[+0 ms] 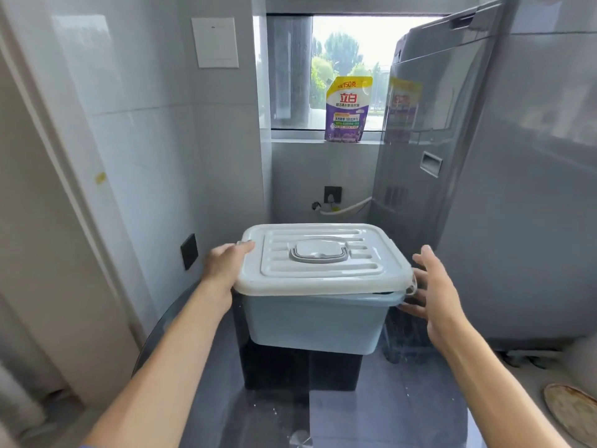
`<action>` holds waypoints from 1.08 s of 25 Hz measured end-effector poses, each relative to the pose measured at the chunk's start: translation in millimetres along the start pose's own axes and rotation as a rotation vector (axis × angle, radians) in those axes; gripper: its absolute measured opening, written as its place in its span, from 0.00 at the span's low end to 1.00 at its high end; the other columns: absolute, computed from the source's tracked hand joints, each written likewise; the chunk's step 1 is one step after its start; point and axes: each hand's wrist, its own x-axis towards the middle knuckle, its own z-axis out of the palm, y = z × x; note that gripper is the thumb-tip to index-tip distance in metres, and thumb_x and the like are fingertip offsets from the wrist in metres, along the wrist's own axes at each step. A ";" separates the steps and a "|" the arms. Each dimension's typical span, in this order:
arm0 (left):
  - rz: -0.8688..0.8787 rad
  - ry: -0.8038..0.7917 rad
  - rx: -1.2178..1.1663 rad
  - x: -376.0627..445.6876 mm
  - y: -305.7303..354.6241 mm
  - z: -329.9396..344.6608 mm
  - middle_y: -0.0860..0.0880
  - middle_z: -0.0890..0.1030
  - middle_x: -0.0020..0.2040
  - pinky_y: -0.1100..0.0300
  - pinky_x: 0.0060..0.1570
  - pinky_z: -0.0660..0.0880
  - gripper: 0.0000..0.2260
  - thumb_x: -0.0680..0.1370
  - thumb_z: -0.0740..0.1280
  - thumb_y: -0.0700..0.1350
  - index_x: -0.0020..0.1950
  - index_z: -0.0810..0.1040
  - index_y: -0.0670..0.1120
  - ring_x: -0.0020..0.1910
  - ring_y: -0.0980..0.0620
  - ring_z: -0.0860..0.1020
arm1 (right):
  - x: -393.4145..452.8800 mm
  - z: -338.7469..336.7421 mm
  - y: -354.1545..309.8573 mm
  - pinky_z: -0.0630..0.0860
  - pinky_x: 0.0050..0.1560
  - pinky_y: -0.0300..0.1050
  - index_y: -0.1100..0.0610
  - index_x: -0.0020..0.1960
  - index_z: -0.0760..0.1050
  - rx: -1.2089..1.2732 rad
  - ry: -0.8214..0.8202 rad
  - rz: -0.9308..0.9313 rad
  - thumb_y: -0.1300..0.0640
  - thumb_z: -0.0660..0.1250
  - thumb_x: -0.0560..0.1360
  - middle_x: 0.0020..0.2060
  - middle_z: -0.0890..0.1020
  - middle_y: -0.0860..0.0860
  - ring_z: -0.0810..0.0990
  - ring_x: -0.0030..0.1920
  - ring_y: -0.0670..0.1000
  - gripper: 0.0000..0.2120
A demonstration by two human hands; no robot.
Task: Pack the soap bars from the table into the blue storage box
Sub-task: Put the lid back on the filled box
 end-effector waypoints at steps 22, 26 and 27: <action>-0.266 -0.136 0.091 17.7 -25.0 -25.1 0.48 0.85 0.48 0.51 0.44 0.76 0.20 0.70 0.72 0.64 0.54 0.80 0.52 0.49 0.47 0.82 | -8.0 16.3 9.3 0.77 0.39 0.36 0.55 0.54 0.83 -0.212 0.029 -0.224 0.62 0.70 0.73 0.42 0.87 0.42 0.83 0.42 0.45 0.11; -0.211 -0.002 -0.002 12.9 -23.1 -19.1 0.47 0.84 0.44 0.54 0.38 0.78 0.19 0.70 0.76 0.57 0.52 0.80 0.46 0.42 0.48 0.82 | -11.3 22.2 11.0 0.63 0.66 0.38 0.53 0.64 0.80 -0.301 -0.023 -0.334 0.60 0.65 0.77 0.67 0.70 0.39 0.69 0.70 0.42 0.16; -0.171 0.042 -0.022 12.2 -22.7 -17.8 0.46 0.84 0.46 0.53 0.41 0.80 0.20 0.69 0.77 0.55 0.54 0.81 0.44 0.43 0.47 0.83 | -13.3 25.9 14.6 0.61 0.69 0.40 0.52 0.64 0.80 -0.268 -0.036 -0.339 0.60 0.64 0.78 0.71 0.68 0.40 0.65 0.73 0.42 0.16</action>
